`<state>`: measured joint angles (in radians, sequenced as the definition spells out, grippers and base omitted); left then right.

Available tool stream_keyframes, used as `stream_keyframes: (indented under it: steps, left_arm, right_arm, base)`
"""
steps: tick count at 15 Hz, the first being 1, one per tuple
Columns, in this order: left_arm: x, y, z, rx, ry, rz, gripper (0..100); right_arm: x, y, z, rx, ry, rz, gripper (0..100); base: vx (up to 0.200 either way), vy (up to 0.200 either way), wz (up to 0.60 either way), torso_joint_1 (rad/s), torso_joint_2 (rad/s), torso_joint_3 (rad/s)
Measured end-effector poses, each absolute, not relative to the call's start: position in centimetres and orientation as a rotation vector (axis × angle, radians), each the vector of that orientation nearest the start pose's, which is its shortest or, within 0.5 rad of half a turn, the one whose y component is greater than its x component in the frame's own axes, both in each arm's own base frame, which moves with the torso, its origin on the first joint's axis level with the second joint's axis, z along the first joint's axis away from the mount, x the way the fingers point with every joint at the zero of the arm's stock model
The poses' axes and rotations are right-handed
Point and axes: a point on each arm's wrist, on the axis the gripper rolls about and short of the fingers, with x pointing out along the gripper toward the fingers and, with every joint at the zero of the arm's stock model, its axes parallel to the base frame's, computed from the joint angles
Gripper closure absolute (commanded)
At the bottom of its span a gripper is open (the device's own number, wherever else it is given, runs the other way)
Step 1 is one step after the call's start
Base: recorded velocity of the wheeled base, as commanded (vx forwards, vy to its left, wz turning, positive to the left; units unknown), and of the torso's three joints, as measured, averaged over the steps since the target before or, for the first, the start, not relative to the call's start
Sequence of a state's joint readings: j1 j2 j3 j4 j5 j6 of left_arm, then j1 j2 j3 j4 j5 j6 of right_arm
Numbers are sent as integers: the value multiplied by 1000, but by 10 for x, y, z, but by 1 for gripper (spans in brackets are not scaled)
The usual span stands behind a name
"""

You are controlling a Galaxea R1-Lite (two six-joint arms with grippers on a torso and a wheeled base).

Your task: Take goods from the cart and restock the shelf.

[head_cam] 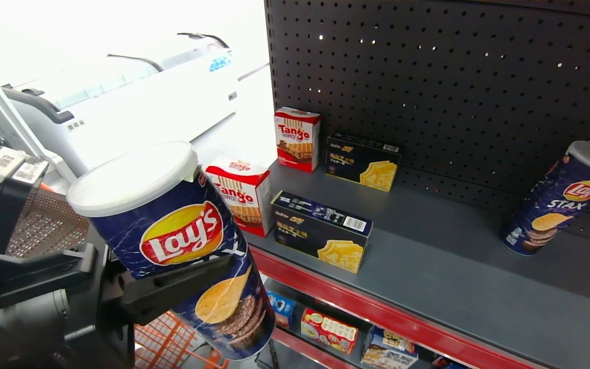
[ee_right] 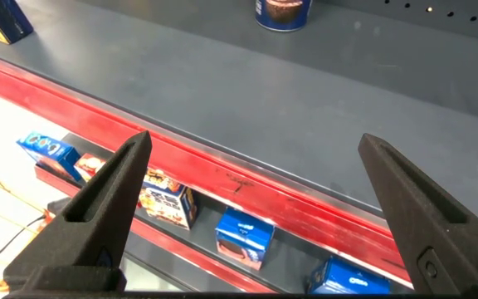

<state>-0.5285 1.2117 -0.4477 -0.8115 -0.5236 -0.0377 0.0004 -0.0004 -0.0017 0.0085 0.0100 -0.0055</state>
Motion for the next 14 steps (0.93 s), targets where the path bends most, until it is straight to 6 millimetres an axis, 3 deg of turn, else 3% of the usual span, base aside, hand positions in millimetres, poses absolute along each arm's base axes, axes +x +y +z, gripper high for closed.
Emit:
stream_keyframes:
  steps: [3,14]
  left_arm:
    - [141,-100,220,-34,-32,-1077,100]
    - [149,-112,230,-32,-55,-1111,100]
  right_arm:
    - [-23,0,75,-6,6,11,0]
    - [-23,0,75,-8,6,10,0]
  base:
    - [0,0,0,0,0,0]
    - [0,0,-600,0,1,1]
